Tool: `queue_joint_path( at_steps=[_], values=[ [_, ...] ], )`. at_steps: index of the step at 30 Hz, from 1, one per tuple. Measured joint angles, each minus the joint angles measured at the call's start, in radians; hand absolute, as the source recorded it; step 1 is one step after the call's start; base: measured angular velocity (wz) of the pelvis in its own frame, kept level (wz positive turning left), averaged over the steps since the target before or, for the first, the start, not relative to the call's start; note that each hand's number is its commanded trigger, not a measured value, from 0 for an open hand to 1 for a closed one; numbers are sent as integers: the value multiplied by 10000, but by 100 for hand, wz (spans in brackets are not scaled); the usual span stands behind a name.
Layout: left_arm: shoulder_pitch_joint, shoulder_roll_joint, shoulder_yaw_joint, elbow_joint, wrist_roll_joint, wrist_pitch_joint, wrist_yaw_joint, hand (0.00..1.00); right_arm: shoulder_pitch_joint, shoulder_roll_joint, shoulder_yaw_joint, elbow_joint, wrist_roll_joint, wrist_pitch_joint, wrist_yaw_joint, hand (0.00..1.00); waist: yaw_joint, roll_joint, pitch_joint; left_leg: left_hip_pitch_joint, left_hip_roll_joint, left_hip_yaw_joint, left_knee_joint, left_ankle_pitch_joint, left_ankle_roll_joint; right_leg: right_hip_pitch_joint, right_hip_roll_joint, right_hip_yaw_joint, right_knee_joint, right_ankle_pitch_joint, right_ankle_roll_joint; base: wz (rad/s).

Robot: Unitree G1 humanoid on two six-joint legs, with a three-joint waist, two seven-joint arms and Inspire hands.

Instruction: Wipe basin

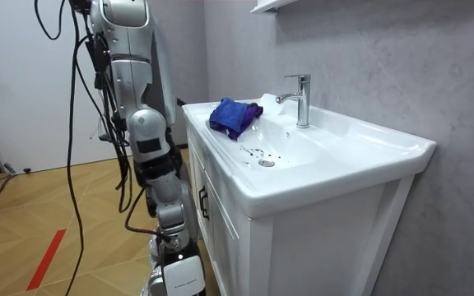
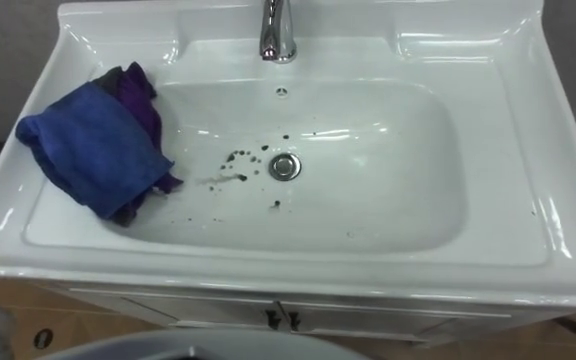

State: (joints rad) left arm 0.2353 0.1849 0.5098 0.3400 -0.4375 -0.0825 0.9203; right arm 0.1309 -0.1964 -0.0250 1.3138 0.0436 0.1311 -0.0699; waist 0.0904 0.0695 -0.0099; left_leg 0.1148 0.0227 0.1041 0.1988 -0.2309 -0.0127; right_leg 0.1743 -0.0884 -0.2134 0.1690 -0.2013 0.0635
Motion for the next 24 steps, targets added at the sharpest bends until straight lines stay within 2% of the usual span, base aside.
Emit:
queue_joint_path(
  at_steps=[1,4,8,13,15,17,20,24],
  values=[
    [-5,80,-1,-176,1,-103,121,0,23,-26,1,-1,-1,-91,-11,0,-14,38,-14,15,-1,2,-10,1,0,3,0,1,-2,0,0,-4],
    [-150,344,-9,-651,26,-116,97,0,106,-54,3,-11,-17,-212,91,0,-48,72,-1,19,-4,-11,-11,2,1,5,6,55,-28,0,0,-1],
    [-478,612,-8,-1207,623,-121,-145,0,91,-73,-9,-24,-101,-302,329,0,-73,58,21,18,-9,-8,-7,2,2,4,7,86,-31,0,0,0],
    [-559,621,-20,-2000,1180,-123,-506,0,91,-87,-255,-26,-117,-377,519,0,-153,56,110,2,-12,1,-2,3,3,8,11,97,-74,0,1,0],
    [-559,615,-39,-2242,1990,-119,-757,0,91,-68,-263,-9,15,-440,615,0,-252,14,177,-57,-12,-9,17,2,1,32,24,97,-177,0,0,0],
    [-560,614,-89,-2531,2175,-117,-877,0,92,-71,-251,4,232,-439,615,0,-301,2,211,-65,-12,-20,9,2,0,39,25,87,-177,0,-1,0],
    [-559,608,-337,-3074,2168,-103,-1161,0,90,-69,-245,82,467,-440,615,0,-328,-8,213,-25,-15,-22,-7,2,0,66,25,86,-180,0,-1,0],
    [-726,571,-1056,-3710,2188,-90,-1650,0,-12,-62,-187,257,450,-446,614,0,-399,-27,209,-47,-30,-118,14,2,0,83,22,54,-184,0,0,6]
  ],
)
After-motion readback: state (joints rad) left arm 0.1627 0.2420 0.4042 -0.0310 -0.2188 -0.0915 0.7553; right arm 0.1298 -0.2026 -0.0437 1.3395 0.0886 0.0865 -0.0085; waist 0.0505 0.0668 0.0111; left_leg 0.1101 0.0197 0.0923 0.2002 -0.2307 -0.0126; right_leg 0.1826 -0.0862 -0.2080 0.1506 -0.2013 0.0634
